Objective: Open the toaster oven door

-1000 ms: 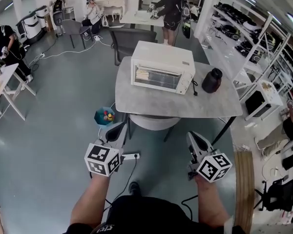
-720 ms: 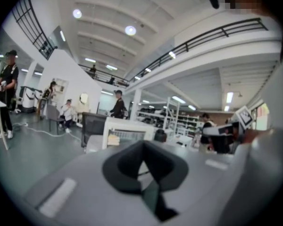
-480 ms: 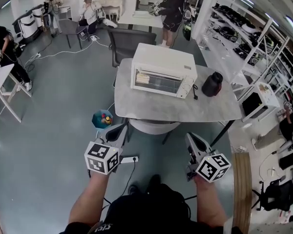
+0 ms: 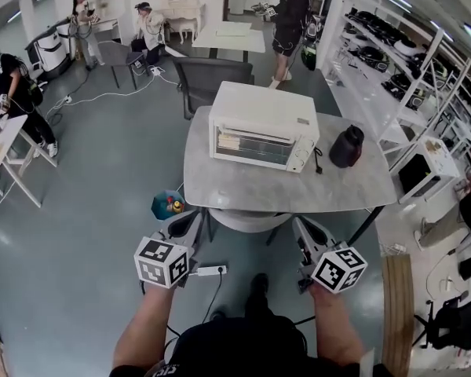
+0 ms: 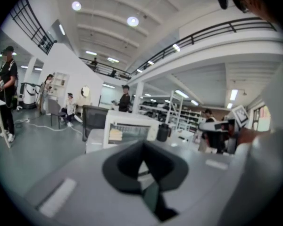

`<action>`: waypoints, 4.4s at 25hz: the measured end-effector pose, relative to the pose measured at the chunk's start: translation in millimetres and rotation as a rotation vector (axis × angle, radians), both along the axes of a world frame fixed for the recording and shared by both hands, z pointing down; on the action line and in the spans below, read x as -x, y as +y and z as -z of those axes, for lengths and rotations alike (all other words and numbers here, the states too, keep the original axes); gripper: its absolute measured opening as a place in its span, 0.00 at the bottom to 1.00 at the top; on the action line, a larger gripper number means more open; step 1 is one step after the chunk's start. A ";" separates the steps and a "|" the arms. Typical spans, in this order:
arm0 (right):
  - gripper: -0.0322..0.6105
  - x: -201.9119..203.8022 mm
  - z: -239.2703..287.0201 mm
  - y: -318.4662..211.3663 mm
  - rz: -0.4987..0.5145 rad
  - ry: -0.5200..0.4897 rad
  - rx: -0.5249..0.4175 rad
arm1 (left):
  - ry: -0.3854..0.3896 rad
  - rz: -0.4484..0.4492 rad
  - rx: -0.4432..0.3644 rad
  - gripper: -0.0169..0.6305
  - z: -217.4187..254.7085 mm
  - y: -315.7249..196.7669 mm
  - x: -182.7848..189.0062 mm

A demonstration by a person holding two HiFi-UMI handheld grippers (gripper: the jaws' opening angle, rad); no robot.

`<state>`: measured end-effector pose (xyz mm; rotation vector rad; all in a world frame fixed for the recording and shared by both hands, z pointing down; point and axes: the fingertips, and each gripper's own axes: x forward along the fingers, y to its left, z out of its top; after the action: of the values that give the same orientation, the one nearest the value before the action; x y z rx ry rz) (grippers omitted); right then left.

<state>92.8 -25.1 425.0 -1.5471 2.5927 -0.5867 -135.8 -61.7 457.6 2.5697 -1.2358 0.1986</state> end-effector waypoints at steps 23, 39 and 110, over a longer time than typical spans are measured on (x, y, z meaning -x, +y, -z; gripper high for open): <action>0.04 -94.4 -40.5 -171.3 0.209 -0.019 0.118 | -0.099 0.033 0.042 0.04 -1.0 -152.2 -144.4; 0.04 -57.1 -43.4 -200.4 0.085 0.016 0.208 | -0.039 0.002 0.037 0.04 -4.3 -180.7 -86.7; 0.27 -79.7 -111.9 -287.5 -0.106 0.068 0.406 | -0.044 0.047 0.232 0.36 -79.5 -307.8 -67.5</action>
<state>172.5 -312.6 536.9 -1.8272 2.5303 -1.1226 -68.2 -369.5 537.1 2.3478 -1.2090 0.3676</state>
